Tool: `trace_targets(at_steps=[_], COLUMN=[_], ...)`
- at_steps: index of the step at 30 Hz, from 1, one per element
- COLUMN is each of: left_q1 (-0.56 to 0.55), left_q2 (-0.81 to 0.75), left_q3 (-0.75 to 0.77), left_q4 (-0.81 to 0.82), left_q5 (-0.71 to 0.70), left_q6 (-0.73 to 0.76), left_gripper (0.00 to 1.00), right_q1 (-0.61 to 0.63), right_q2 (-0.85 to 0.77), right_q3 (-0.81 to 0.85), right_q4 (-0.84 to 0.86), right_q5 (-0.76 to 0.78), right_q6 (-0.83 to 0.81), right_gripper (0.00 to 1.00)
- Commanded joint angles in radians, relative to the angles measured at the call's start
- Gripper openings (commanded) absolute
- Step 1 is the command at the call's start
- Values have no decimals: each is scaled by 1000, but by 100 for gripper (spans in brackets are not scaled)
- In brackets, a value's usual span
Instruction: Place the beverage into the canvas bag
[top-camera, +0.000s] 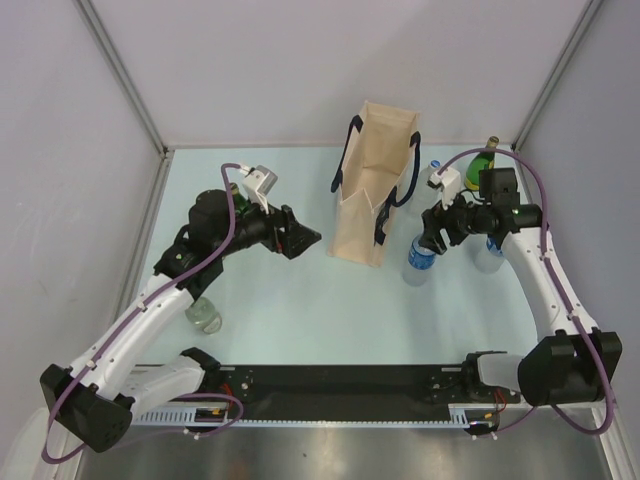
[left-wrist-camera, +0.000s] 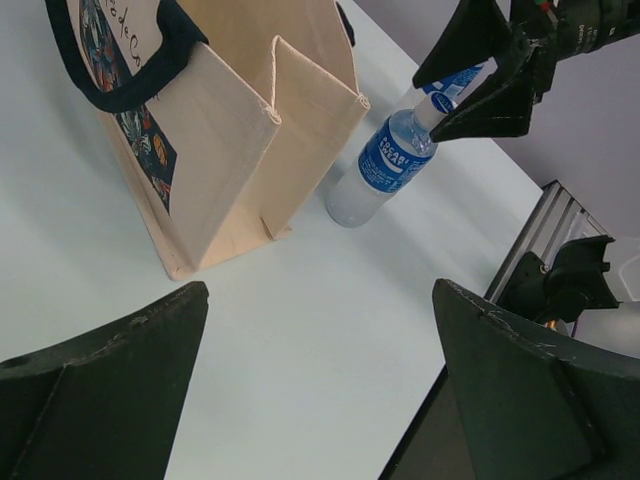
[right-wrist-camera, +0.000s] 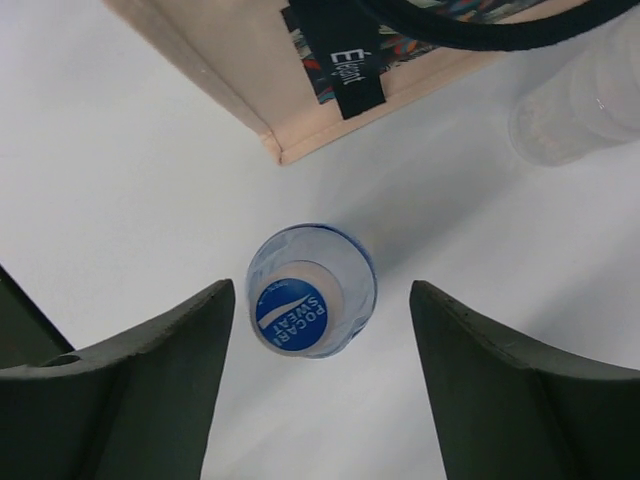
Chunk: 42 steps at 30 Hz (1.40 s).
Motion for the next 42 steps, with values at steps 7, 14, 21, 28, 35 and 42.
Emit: trace_targets(at_steps=[7,14,21,28,35,42], left_q1=[-7,-7,-7,-7,-7,-7], left_q2=[-16,-15,2,33,45,76], left_q3=[-2,-8,10,32,52,96], left_q4=[45,45,45,64,78,92], left_q5=[-19,-19,-34,-43,-60,-89], left_q6=[-14,-17,-37,-68,-102,-162], left_gripper=[100,100,100,100,100,100], right_q1=[11,21,23,24,24,24], right_q2=[40,34,17,3,-3,-26], right_q3=[-4,-9,-10,-10,-21,19], right_q4=[55,32,3,1,-12,-39], right_q5=[48,44,48,50,33,9], right_q6=[75,52,41,49,44,40], right_gripper=[67,53,36,50,45,0])
